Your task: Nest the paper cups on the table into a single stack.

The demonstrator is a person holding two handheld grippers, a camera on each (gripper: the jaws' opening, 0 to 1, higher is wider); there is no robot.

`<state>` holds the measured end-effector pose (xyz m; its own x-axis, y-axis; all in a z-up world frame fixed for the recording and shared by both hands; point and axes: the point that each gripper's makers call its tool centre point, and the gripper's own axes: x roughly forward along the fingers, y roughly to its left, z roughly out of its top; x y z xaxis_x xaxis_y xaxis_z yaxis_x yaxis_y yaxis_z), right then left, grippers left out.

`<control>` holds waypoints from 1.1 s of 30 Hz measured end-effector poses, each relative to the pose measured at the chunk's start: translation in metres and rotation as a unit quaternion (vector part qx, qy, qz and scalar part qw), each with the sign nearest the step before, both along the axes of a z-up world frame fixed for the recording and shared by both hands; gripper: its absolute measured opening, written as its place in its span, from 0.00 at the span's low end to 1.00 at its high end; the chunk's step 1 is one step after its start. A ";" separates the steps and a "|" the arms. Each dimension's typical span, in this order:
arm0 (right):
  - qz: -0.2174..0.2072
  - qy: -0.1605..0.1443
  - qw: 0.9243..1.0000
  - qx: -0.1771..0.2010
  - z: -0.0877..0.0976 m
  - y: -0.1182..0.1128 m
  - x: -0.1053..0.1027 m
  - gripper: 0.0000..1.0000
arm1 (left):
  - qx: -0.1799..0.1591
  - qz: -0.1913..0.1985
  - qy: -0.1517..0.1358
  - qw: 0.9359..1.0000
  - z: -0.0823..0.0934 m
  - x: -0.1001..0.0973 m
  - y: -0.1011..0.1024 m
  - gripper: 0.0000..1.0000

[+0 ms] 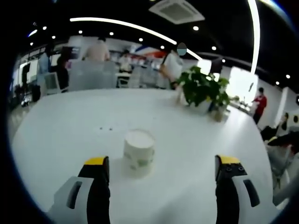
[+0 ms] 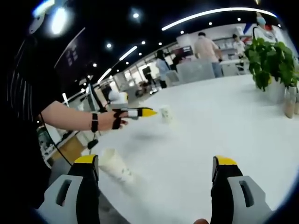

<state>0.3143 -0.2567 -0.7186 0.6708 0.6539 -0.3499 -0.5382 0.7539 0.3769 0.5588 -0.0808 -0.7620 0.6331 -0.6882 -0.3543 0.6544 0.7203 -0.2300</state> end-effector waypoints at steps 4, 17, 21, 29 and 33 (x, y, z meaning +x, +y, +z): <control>-0.004 0.000 1.000 0.003 0.001 0.001 -0.001 1.00 | 0.000 0.000 0.000 1.000 -0.004 0.003 -0.004 0.92; -0.011 0.001 1.000 0.000 0.003 -0.002 -0.004 1.00 | 0.007 0.009 0.006 1.000 -0.021 0.020 -0.001 0.91; -0.013 0.005 1.000 0.001 0.001 -0.004 -0.004 1.00 | 0.003 0.010 0.008 1.000 -0.021 0.027 -0.003 0.91; -0.019 0.004 1.000 -0.004 0.005 -0.010 -0.001 1.00 | 0.007 0.010 0.005 1.000 -0.024 0.039 -0.007 0.89; -0.019 0.007 1.000 -0.004 0.004 -0.010 -0.003 1.00 | 0.000 0.005 0.006 1.000 -0.023 0.042 -0.009 0.78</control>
<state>0.3117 -0.2664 -0.7143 0.6899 0.6251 -0.3650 -0.5041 0.7768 0.3774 0.6009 -0.0895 -0.7850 0.6355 -0.6814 -0.3630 0.6439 0.7272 -0.2378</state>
